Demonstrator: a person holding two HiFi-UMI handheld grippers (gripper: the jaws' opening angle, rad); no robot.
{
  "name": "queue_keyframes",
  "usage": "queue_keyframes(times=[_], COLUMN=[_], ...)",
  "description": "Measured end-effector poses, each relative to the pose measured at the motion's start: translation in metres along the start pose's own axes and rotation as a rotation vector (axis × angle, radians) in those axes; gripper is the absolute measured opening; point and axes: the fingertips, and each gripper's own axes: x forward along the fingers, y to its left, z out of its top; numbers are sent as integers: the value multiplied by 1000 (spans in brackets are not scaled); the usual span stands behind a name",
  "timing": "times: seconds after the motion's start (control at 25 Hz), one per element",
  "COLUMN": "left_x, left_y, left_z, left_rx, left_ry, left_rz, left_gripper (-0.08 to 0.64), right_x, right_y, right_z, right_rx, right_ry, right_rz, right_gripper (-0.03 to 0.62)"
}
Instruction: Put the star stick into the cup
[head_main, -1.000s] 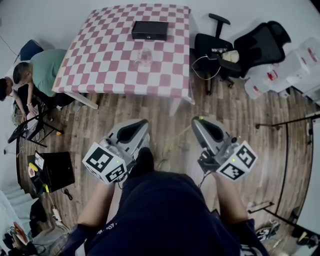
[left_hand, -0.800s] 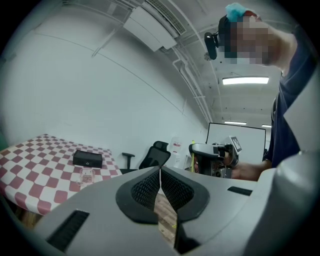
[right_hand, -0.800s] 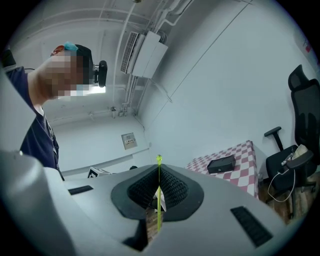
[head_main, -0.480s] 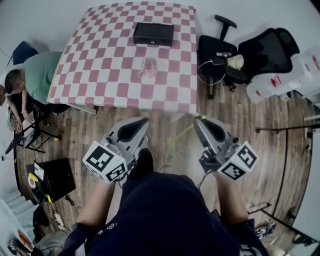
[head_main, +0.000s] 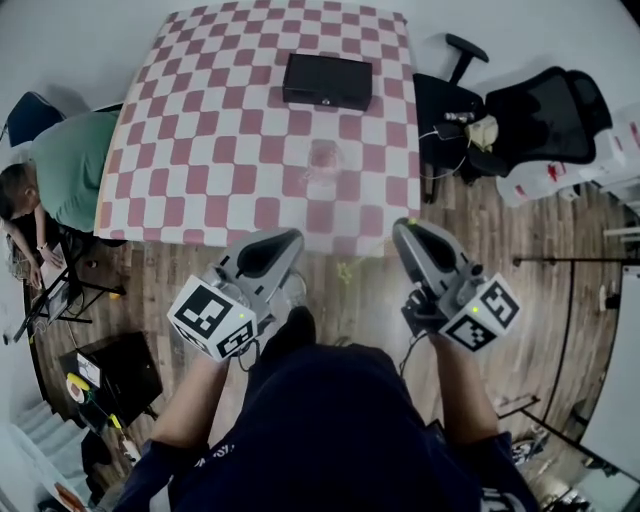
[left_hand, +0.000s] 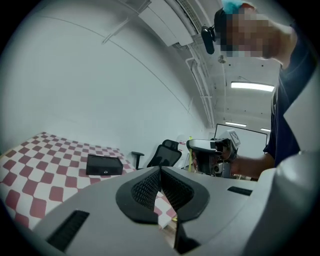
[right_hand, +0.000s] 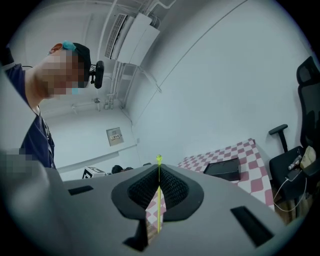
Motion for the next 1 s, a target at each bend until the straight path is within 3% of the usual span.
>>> queue_keyframes(times=[0.2, 0.48, 1.0], left_x=[1, 2, 41], left_y=[41, 63, 87], left_z=[12, 8, -12], left_rx=[-1, -29, -81], left_ry=[-2, 9, 88], left_rz=[-9, -2, 84], left_gripper=[37, 37, 35], right_x=[41, 68, 117], right_y=[-7, -17, -103], right_z=[12, 19, 36], right_rx=[-25, -46, 10], right_ry=[-3, 6, -26], right_rz=[-16, -32, -3], right_gripper=[17, 17, 17])
